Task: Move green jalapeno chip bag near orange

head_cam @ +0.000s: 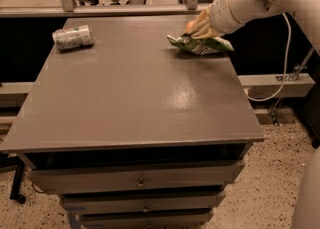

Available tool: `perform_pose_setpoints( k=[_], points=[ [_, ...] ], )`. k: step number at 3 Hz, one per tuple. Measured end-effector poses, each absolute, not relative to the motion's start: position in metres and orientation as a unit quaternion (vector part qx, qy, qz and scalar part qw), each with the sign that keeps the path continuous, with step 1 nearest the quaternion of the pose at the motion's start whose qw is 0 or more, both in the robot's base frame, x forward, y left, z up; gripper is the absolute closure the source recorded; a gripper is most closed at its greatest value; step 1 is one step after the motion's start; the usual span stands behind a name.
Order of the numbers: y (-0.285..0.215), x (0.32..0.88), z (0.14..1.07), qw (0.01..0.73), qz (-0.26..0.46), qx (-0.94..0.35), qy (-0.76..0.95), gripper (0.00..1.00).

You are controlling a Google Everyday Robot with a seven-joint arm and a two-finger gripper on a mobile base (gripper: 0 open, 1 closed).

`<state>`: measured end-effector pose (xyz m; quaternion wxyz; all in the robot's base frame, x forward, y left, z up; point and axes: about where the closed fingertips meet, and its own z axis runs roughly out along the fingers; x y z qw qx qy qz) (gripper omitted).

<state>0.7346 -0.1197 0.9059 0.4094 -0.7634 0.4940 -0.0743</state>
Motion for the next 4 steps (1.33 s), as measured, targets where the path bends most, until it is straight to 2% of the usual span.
perform_pose_setpoints(
  k=[1,2,3,4],
  points=[
    [-0.116,0.731,0.903,0.412,-0.070,-0.763,0.494,0.13],
    [-0.118,0.727,0.901,0.412,-0.068,-0.762,0.496,0.00],
    [-0.120,0.708,0.905,0.423,-0.064,-0.748,0.508,0.00],
    [-0.124,0.660,0.917,0.464,-0.022,-0.698,0.545,0.00]
  ],
)
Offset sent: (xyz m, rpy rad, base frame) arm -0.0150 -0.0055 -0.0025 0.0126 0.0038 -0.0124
